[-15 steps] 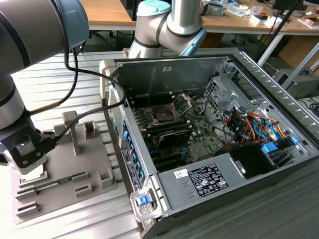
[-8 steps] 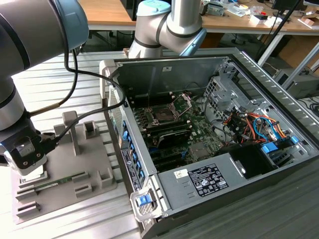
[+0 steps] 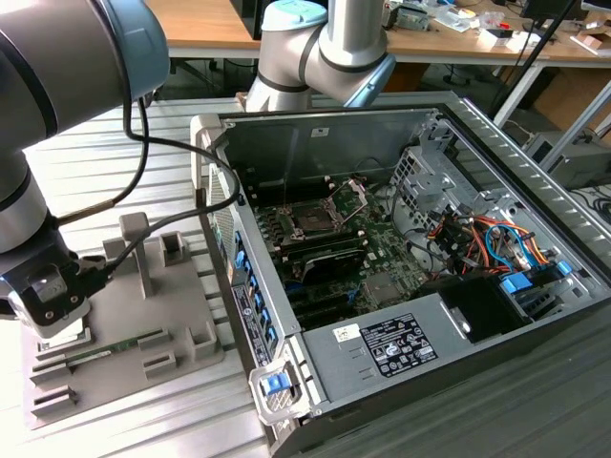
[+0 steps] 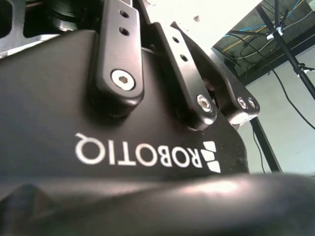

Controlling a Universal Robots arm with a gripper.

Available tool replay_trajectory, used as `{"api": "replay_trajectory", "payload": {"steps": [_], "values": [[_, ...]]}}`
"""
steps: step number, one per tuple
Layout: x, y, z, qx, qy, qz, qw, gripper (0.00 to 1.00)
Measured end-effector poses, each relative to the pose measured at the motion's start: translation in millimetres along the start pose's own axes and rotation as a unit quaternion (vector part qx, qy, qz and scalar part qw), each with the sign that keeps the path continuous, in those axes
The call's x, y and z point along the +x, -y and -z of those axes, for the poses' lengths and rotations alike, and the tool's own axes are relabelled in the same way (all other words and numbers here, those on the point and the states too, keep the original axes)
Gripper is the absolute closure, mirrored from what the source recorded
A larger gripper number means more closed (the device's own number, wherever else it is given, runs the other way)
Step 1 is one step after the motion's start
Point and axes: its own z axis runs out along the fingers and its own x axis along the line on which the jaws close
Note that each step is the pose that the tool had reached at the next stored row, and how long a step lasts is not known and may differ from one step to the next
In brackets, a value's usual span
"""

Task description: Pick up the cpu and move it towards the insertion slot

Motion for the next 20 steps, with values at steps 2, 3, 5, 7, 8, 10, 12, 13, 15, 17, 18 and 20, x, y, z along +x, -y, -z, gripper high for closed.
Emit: {"api": "replay_trajectory", "payload": {"steps": [2,3,5,7,8,10,12,13,15,17,18,20], "values": [[0.0,0.0,-0.8,0.0000,-0.0001,0.000,1.00000,0.89],[0.0,0.1,-1.2,0.0000,0.0000,0.000,1.00000,0.89],[0.0,0.1,-2.2,0.0000,-0.0001,0.000,1.00000,0.89],[0.0,0.1,-3.3,0.0000,0.0000,0.000,1.00000,0.89],[0.0,0.1,-3.7,0.0000,-0.0001,0.000,1.00000,0.89],[0.2,-0.3,-4.6,0.0011,-0.0002,0.000,1.00000,0.89],[0.0,-2.5,-5.7,0.0048,-0.0002,0.000,0.99999,0.89],[-0.1,-3.6,-6.1,0.0070,-0.0003,0.000,0.99998,0.89],[-0.2,-6.1,-6.9,0.0107,-0.0005,0.000,0.99994,0.89],[-0.3,-7.7,-7.6,0.0125,-0.0005,0.000,0.99992,0.89],[-0.3,-8.0,-8.0,0.0126,-0.0005,0.000,0.99992,0.89],[0.3,-8.1,-8.7,0.0127,-0.0006,0.000,0.99992,0.89]]}}
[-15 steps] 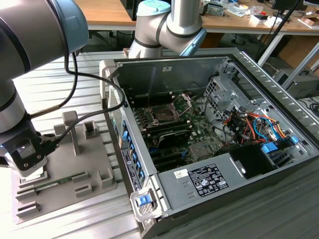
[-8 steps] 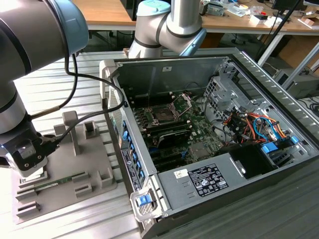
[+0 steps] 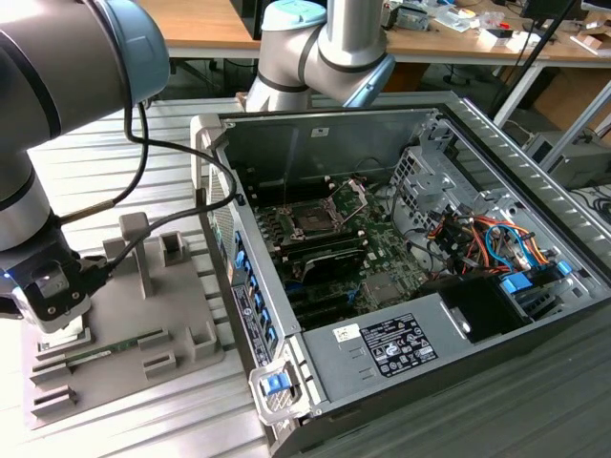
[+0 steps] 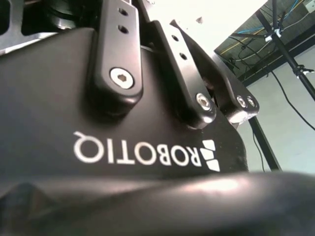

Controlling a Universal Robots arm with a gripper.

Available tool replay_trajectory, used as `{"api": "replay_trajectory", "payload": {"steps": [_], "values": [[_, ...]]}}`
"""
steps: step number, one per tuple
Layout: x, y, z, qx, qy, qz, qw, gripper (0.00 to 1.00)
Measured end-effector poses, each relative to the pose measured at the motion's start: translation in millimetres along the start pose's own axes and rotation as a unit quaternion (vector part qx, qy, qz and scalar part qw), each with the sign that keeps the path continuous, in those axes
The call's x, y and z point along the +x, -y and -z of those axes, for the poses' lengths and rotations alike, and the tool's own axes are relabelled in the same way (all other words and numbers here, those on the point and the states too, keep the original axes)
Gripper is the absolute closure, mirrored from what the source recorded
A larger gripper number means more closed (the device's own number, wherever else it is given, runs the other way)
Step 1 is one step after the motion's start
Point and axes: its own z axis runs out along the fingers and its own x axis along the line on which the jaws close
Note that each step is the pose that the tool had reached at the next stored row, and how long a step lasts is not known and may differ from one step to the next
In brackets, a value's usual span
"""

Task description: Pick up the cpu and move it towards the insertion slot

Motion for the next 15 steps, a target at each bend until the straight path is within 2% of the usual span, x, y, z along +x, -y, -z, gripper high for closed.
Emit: {"api": "replay_trajectory", "payload": {"steps": [8,15], "values": [[1.1,-1.1,-5.5,0.0000,0.0001,0.000,1.00000,0.89],[2.8,-4.6,-10.3,0.0000,0.0000,0.000,1.00000,0.89]]}}
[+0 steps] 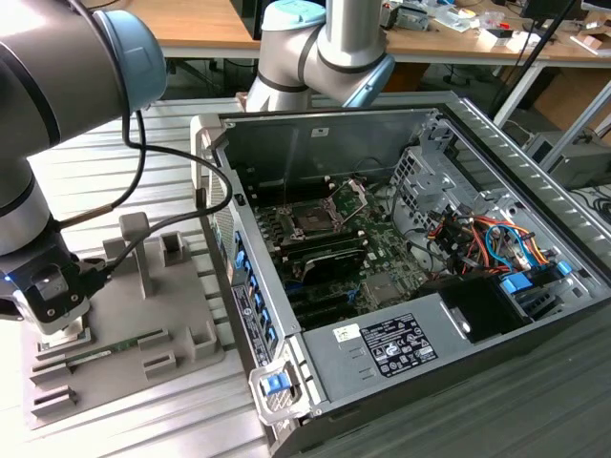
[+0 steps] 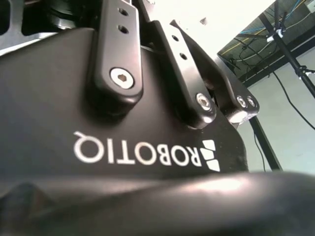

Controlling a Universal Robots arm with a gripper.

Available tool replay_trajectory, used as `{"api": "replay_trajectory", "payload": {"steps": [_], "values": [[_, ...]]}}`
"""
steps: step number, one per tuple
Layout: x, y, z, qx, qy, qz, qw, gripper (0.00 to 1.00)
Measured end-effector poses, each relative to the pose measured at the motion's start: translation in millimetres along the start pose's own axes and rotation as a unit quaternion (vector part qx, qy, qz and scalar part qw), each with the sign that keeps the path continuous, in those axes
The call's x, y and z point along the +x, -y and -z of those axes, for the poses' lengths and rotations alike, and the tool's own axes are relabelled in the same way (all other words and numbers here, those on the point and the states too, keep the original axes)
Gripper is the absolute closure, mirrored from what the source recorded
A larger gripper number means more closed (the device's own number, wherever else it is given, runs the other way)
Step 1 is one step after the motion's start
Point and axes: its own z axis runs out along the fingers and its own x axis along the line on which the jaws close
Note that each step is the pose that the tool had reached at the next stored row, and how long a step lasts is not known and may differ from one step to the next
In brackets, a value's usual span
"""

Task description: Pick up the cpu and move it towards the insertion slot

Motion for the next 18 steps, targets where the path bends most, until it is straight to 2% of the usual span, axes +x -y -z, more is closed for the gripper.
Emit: {"api": "replay_trajectory", "payload": {"steps": [6,11,18], "values": [[2.3,-0.5,-4.0,0.0000,0.0000,0.003,0.99999,0.89],[2.3,-0.5,-4.9,0.0001,-0.0004,0.033,0.99947,0.89],[2.3,-0.5,-6.4,0.0001,-0.0004,0.033,0.99946,0.89]]}}
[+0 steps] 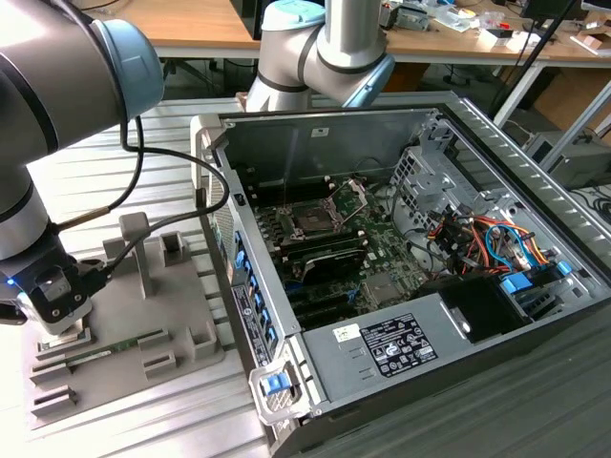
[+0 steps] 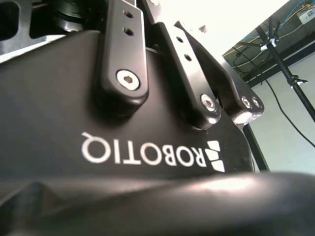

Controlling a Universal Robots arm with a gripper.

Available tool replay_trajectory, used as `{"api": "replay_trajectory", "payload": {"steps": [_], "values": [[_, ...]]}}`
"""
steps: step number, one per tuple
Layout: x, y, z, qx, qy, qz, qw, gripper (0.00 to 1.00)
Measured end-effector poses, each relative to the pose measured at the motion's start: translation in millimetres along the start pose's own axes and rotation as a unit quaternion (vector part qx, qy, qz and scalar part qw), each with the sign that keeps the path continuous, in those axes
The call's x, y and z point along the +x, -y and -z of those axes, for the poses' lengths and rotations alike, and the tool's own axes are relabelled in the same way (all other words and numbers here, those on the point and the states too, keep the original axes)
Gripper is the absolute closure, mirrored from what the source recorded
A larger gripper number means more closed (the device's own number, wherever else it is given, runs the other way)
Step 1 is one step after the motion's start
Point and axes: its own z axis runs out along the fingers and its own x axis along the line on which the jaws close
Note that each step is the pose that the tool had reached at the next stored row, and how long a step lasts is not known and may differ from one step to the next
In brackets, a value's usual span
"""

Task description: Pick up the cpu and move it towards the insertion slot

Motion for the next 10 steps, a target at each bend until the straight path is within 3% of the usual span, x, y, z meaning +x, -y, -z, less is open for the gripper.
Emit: {"api": "replay_trajectory", "payload": {"steps": [7,10], "values": [[0.0,0.0,-0.1,0.0000,0.0000,0.000,1.00000,0.89],[0.0,0.0,-0.1,0.0000,0.0000,0.000,1.00000,0.71]]}}
